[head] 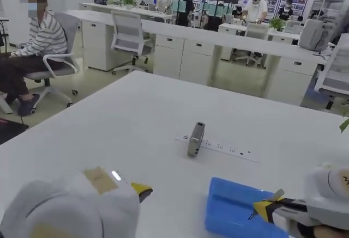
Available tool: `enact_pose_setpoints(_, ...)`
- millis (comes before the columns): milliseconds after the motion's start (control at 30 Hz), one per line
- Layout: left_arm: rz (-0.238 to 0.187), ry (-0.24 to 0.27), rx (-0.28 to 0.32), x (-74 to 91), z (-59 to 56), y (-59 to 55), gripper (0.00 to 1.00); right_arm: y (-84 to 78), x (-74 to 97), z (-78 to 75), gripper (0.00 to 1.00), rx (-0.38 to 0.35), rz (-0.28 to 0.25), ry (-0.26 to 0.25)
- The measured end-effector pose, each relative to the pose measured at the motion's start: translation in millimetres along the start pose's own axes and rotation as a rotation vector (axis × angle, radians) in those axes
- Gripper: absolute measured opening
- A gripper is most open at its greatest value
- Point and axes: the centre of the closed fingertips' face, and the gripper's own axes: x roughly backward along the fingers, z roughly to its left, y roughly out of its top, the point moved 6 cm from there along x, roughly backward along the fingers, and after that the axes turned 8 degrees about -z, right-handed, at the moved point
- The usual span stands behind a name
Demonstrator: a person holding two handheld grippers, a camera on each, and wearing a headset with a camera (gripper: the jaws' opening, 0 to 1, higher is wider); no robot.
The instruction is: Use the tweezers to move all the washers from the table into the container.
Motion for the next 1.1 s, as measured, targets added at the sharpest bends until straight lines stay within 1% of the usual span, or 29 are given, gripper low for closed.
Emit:
enact_pose_setpoints(67,-0.008,-0.027,-0.006,-3.5,0.0,4.7,0.63,1.5,5.9,12.2,0.03,0.015,-0.006,0.033)
enact_pose_setpoints(100,-0.01,-0.042,-0.007,-5.5,0.6,7.4,0.62,2.8,10.5,21.1,0.03,0.019,-0.018,0.053)
enact_pose_setpoints(133,-0.013,-0.058,-0.003,-6.9,0.8,9.5,0.58,3.6,13.5,27.2,0.03,0.027,-0.023,0.072)
enact_pose_setpoints(167,-0.018,-0.096,0.009,-9.4,-0.4,12.4,0.55,4.2,16.7,32.9,0.03,0.034,-0.025,0.09)
enact_pose_setpoints(200,-0.017,-0.117,0.018,-10.6,-0.9,14.2,0.51,5.7,21.5,41.6,0.03,0.034,-0.032,0.111)
enact_pose_setpoints(233,-0.021,-0.155,0.028,-12.6,-2.6,17.0,0.46,6.8,24.2,47.2,0.03,0.03,-0.04,0.13)
enact_pose_setpoints(267,-0.021,-0.184,0.031,-13.8,-4.1,18.4,0.43,8.3,28.0,56.8,0.03,0.034,-0.043,0.179)
enact_pose_setpoints(300,-0.018,-0.217,0.033,-14.9,-6.0,19.5,0.39,9.0,30.9,61.4,0.03,0.042,-0.043,0.196)
enact_pose_setpoints(333,-0.009,-0.274,0.043,-16.1,-10.1,20.5,0.35,10.3,35.2,66.1,0.03,0.047,-0.044,0.202)
enact_pose_setpoints(400,-0.004,-0.335,0.049,-19.1,-14.4,23.9,0.32,11.7,41.7,75.2,0.03,0.053,-0.047,0.237)
enact_pose_setpoints(433,-0.007,-0.358,0.047,-20.3,-15.8,25.4,0.3,11.5,44.1,78.5,0.03,0.055,-0.042,0.251)
enact_pose_setpoints(467,-0.014,-0.392,0.044,-21.9,-18.2,27.7,0.3,10.6,47.9,82.0,0.03,0.062,-0.03,0.26)
enact_pose_setpoints(567,-0.017,-0.466,0.01,-24.4,-22.2,30.4,0.29,9.3,56.2,89.4,0.03,0.089,-0.014,0.287)
enact_pose_setpoints(600,-0.007,-0.497,0.003,-24.6,-23.7,30.0,0.27,9.3,58.7,91.3,0.03,0.095,-0.01,0.298)
enact_pose_setpoints(633,0.0,-0.522,0.001,-25.1,-25.0,29.7,0.27,9.0,62.2,94.3,0.03,0.104,-0.001,0.32)
enact_pose_setpoints(667,0.011,-0.562,-0.006,-25.6,-27.2,29.5,0.27,8.6,64.6,96.4,0.03,0.113,0.013,0.339)
enact_pose_setpoints(700,0.023,-0.583,-0.01,-26.2,-28.4,29.2,0.26,9.1,67.9,98.9,0.03,0.136,0.029,0.359)
enact_pose_setpoints(733,0.045,-0.614,-0.019,-26.7,-31.0,28.3,0.26,10.3,69.8,100.1,0.03,0.166,0.035,0.371)
enact_pose_setpoints(767,0.052,-0.625,-0.031,-27.8,-32.8,28.5,0.27,11.9,72.7,102.0,0.03,0.201,0.044,0.384)
enact_pose_setpoints(800,0.046,-0.638,-0.035,-29.7,-36.2,30.1,0.27,12.4,73.4,102.6,0.03,0.21,0.047,0.39)
enact_pose_setpoints(833,0.051,-0.658,-0.039,-30.4,-39.1,30.4,0.26,13.4,75.4,104.9,0.03,0.231,0.059,0.411)
enact_pose_setpoints(867,0.059,-0.695,-0.05,-31.1,-44.1,30.3,0.25,14.3,76.4,106.0,0.03,0.234,0.06,0.416)
enact_pose_setpoints(900,0.062,-0.716,-0.06,-31.8,-47.5,30.2,0.23,15.7,77.4,106.1,0.03,0.233,0.055,0.416)
enact_pose_setpoints(967,0.066,-0.741,-0.077,-34.8,-53.8,29.7,0.22,16.9,79.4,106.6,0.03,0.226,0.058,0.432)
enact_pose_setpoints(1000,0.068,-0.74,-0.073,-36.4,-55.8,29.8,0.22,17.1,80.3,107.3,0.03,0.224,0.059,0.439)
enact_pose_setpoints(1033,0.065,-0.751,-0.076,-37.5,-59.2,29.8,0.22,17.3,81.5,108.4,0.03,0.227,0.058,0.445)
enact_pose_setpoints(1100,0.055,-0.757,-0.083,-39.8,-64.4,29.0,0.2,16.5,83.1,110.6,0.03,0.23,0.07,0.462)
